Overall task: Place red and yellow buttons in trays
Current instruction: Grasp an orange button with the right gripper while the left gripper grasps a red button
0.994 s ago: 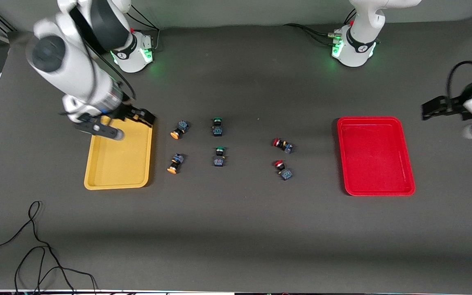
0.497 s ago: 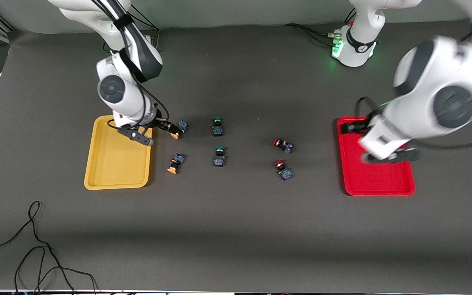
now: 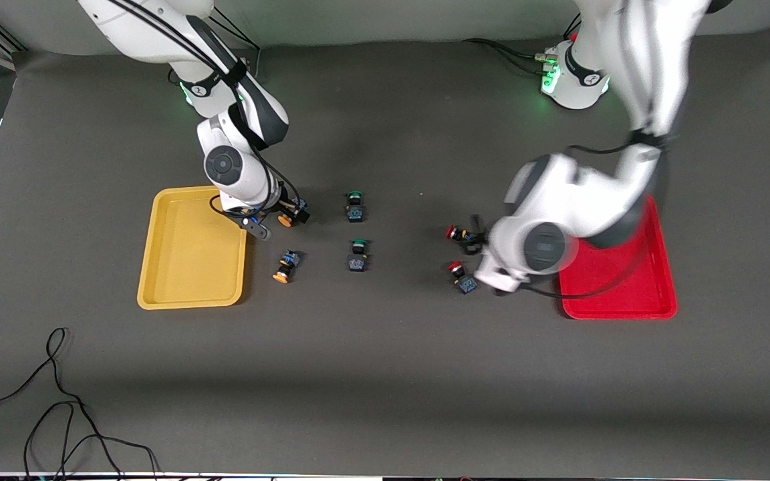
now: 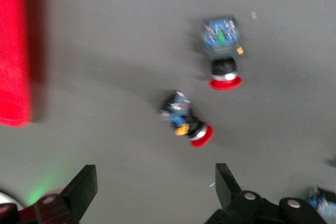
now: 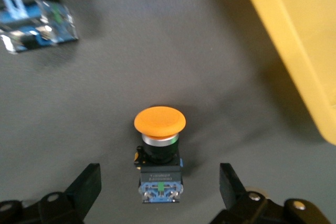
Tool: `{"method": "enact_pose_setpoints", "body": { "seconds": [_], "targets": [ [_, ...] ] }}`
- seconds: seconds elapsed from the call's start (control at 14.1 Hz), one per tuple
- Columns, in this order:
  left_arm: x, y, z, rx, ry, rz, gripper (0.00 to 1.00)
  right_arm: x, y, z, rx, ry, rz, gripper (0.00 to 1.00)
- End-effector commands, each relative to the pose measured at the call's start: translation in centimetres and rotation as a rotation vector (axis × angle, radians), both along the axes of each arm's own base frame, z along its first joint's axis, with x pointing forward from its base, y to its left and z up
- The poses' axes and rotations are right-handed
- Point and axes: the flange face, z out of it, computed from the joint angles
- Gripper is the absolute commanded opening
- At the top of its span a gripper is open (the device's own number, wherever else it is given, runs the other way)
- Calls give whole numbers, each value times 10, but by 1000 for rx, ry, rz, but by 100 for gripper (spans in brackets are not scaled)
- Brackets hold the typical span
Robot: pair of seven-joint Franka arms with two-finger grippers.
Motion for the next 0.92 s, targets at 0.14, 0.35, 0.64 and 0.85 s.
{"method": "enact_pose_setpoints", "body": {
  "seconds": [0.14, 0.35, 0.64, 0.85],
  "targets": [
    [-23, -12, -37, 28, -51, 32, 100, -4, 9, -11, 4, 0, -37, 100],
    [-35, 1, -67, 25, -79, 53, 100, -4, 9, -13, 6, -1, -36, 84],
    [-27, 15, -87, 37, -56, 89, 98, -2, 6, -12, 2, -5, -38, 51],
    [-32, 6, -88, 44, -68, 103, 88, 2, 6, -2, 6, -21, -40, 31]
  ]
}}
